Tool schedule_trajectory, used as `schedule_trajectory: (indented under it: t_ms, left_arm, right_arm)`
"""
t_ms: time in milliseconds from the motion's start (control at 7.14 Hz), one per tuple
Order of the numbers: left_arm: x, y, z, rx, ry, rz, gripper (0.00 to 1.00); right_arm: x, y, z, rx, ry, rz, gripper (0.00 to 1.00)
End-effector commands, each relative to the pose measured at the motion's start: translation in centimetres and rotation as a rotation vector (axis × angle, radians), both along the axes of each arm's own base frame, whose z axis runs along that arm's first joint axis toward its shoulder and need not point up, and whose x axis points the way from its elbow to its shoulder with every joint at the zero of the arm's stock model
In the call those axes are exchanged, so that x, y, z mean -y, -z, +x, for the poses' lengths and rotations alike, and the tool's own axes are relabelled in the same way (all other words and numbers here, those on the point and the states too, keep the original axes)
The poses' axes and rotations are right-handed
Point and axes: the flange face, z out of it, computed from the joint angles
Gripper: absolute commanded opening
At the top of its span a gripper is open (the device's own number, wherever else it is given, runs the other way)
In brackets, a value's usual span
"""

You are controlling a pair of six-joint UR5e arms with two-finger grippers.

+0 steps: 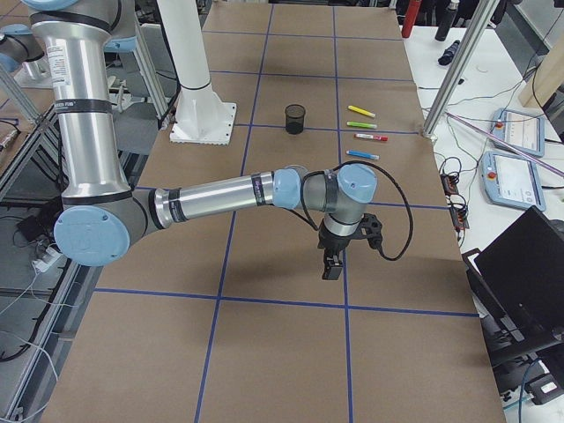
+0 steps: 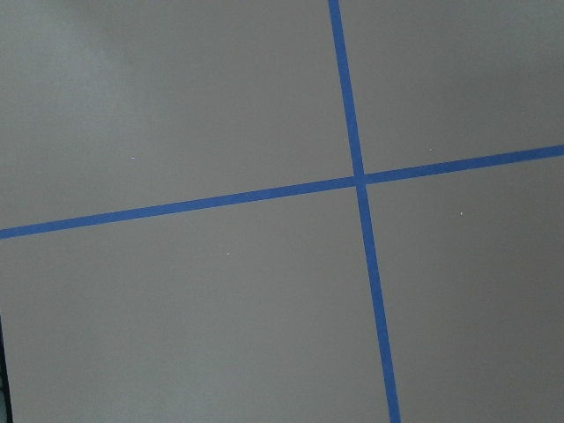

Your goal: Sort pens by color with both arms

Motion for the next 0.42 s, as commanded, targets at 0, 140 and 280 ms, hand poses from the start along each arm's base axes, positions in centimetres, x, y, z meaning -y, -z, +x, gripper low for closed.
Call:
schedule_trajectory:
  t_ms: [0,140,280]
  left_arm:
    - [-0.71,-0.58,0.04,-0.001,-0.001,-0.011,1.00]
    - [-0.73,-0.73,0.04,-0.001,-0.001,-0.014,1.00]
    - [-0.71,-0.74,0.10,0.001,-0.002,-0.014,1.00]
  right_arm:
    - [-0.04,-0.07,0.01,0.001,0.000,-0.002,1.00]
    - [-0.23,-0.30,0.02,0.001,0.000,-0.006,1.00]
    - [-0.36,-0.46,0.04,0.001,0.000,-0.009,1.00]
